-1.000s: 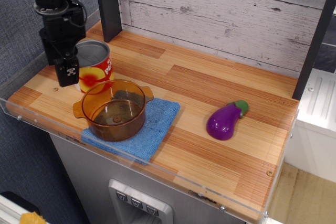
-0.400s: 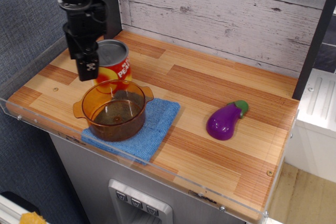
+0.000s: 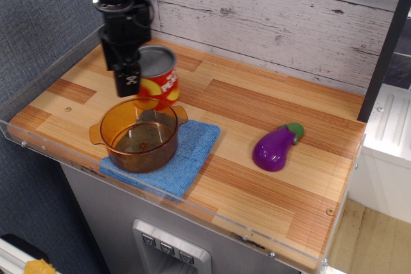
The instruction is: Place the tin on the far edge of the table
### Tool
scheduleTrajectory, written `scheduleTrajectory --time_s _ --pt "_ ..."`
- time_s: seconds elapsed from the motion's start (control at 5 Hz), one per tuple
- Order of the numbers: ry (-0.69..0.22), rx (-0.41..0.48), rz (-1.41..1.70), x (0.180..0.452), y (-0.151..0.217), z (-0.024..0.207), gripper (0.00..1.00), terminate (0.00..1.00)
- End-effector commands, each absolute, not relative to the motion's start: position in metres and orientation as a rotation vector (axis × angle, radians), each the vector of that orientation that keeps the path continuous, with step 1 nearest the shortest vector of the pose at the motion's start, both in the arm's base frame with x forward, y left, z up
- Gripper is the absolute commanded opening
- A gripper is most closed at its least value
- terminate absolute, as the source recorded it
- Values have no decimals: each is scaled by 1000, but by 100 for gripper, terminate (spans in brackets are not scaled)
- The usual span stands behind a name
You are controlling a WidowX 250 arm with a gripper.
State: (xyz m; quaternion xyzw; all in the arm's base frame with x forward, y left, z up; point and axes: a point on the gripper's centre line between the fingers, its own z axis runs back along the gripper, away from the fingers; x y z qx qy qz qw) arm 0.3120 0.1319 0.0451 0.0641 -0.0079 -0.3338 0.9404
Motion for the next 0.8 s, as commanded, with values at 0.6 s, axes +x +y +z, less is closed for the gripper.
scheduleTrajectory --time_s 0.6 --pt "-73 106 -845 363 56 50 100 0"
